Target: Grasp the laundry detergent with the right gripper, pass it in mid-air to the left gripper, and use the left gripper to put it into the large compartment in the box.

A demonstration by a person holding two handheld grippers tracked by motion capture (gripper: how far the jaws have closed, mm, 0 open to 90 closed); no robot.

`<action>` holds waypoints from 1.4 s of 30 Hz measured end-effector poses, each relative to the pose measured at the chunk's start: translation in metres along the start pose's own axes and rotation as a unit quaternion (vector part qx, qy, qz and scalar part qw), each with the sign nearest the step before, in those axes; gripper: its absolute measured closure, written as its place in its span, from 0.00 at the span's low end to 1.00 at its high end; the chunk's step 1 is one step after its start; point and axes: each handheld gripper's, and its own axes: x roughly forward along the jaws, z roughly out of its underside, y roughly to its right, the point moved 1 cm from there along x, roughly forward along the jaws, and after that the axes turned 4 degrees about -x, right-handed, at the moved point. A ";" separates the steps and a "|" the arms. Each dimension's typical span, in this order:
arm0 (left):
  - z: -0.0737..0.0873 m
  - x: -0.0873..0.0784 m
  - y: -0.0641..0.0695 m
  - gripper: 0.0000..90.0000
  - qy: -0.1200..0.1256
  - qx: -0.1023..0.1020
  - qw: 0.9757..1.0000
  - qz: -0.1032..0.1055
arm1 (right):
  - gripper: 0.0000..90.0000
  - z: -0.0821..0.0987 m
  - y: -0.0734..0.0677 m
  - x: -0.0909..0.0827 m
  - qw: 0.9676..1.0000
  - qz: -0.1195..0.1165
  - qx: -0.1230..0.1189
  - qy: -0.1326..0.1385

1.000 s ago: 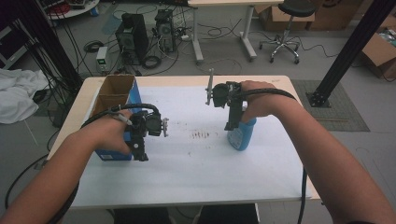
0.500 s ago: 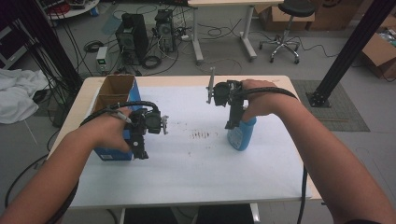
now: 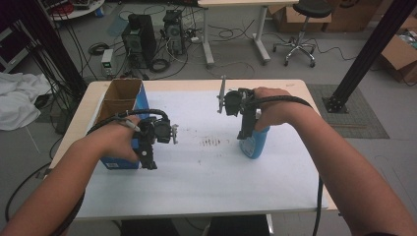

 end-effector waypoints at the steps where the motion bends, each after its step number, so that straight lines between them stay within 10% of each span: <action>1: 0.000 0.001 -0.001 0.00 -0.002 -0.001 1.000 -0.003 | 0.00 0.001 0.000 0.001 1.000 -0.003 0.002 0.002; 12: -0.002 -0.007 0.003 0.00 0.004 0.003 1.000 -0.011 | 0.00 0.012 -0.002 -0.013 0.995 0.011 0.031 0.091; 16: -0.001 -0.009 0.005 0.00 0.000 0.004 1.000 -0.015 | 0.00 0.018 -0.005 -0.019 0.988 0.025 0.047 0.147; 20: -0.001 -0.011 0.007 0.00 0.001 0.006 1.000 -0.017 | 0.00 0.028 -0.006 -0.029 0.968 0.032 0.072 0.239; 21: -0.001 -0.012 0.007 0.00 0.001 0.006 1.000 -0.019 | 0.00 0.028 -0.006 -0.029 0.968 0.032 0.072 0.239; 22: -0.001 -0.013 0.007 0.00 0.004 0.006 1.000 -0.019 | 0.00 0.033 -0.007 -0.034 0.957 0.034 0.085 0.277; 24: -0.001 -0.014 0.008 0.00 0.004 0.006 1.000 -0.020 | 0.00 0.034 -0.007 -0.036 0.953 0.034 0.088 0.288; 25: -0.001 -0.014 0.008 0.00 0.006 0.007 1.000 -0.020 | 0.00 0.038 -0.008 -0.041 0.943 0.040 0.098 0.315; 27: -0.001 -0.014 0.008 0.00 0.007 0.007 1.000 -0.020 | 0.00 0.040 -0.008 -0.043 0.940 0.042 0.100 0.324; 28: 0.000 -0.014 0.008 0.00 0.007 0.007 1.000 -0.021 | 0.00 0.045 -0.009 -0.048 0.926 0.047 0.112 0.358; 29: 0.000 -0.014 0.008 0.00 0.007 0.007 1.000 -0.021 | 0.00 0.045 -0.009 -0.048 0.926 0.047 0.112 0.358; 30: 0.000 -0.015 0.008 0.00 0.008 0.007 1.000 -0.021 | 0.00 0.051 -0.010 -0.052 0.916 0.056 0.124 0.377; 42: 0.000 -0.020 0.006 0.00 0.012 0.013 1.000 -0.026 | 0.00 0.101 -0.029 -0.060 0.887 0.116 0.180 0.410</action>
